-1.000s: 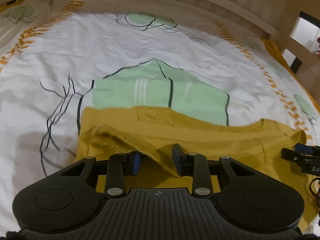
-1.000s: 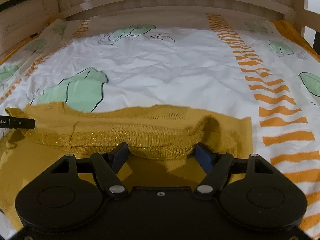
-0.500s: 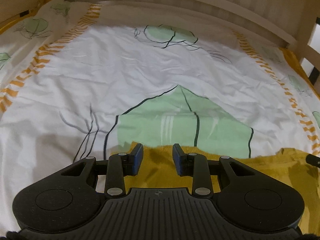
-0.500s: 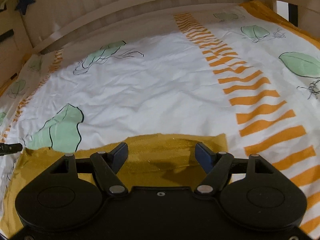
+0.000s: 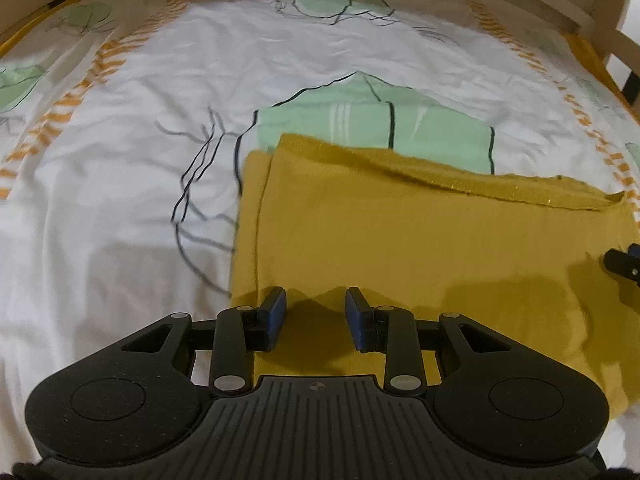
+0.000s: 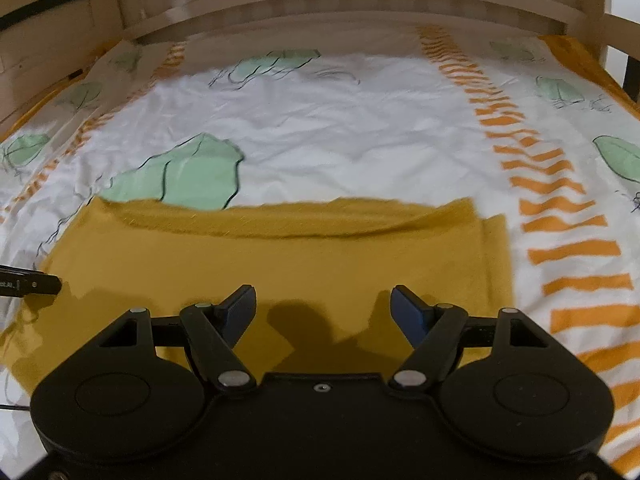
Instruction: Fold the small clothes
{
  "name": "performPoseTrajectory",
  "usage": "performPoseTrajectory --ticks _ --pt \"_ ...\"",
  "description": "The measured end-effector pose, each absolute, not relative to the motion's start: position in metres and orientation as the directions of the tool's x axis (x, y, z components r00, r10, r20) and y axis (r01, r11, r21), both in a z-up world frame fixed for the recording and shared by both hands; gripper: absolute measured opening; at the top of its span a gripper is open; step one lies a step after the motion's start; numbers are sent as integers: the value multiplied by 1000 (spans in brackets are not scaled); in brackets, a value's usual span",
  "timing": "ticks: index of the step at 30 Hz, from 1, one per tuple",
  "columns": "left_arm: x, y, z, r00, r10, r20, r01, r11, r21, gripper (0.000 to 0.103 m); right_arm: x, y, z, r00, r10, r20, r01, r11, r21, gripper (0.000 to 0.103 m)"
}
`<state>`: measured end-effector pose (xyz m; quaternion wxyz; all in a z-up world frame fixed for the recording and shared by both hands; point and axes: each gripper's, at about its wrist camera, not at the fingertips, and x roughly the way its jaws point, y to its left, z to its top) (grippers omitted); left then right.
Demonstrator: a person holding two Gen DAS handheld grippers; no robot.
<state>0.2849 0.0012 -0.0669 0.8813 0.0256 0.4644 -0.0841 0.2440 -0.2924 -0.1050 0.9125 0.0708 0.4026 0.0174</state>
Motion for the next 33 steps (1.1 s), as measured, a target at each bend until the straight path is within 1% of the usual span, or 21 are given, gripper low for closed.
performPoseTrajectory --ticks 2,6,11,19,24,27,30,33 --pt "281 2 -69 563 -125 -817 168 985 -34 35 242 -286 -105 665 94 -741 20 989 144 77" --pt "278 2 -73 580 -132 -804 171 985 -38 36 243 -275 -103 648 91 -756 24 990 140 77" --pt "281 4 -73 568 -149 -809 173 983 -59 38 259 -260 -108 623 69 -779 27 994 110 77" --pt "284 10 -75 552 -186 -813 188 977 -95 39 292 -241 -121 620 -9 -785 59 998 35 91" --pt "285 11 -74 543 -188 -818 177 978 -107 39 319 -240 -127 615 -53 -787 94 996 6 94" --pt "284 10 -74 546 -185 -817 176 979 -103 39 332 -245 -131 606 -64 -793 131 991 21 99" --pt "284 10 -74 546 -185 -817 176 979 -105 39 343 -254 -133 597 -67 -800 178 983 51 100" --pt "284 11 -75 544 -190 -817 168 979 -116 39 346 -264 -129 599 -67 -798 214 974 79 99"
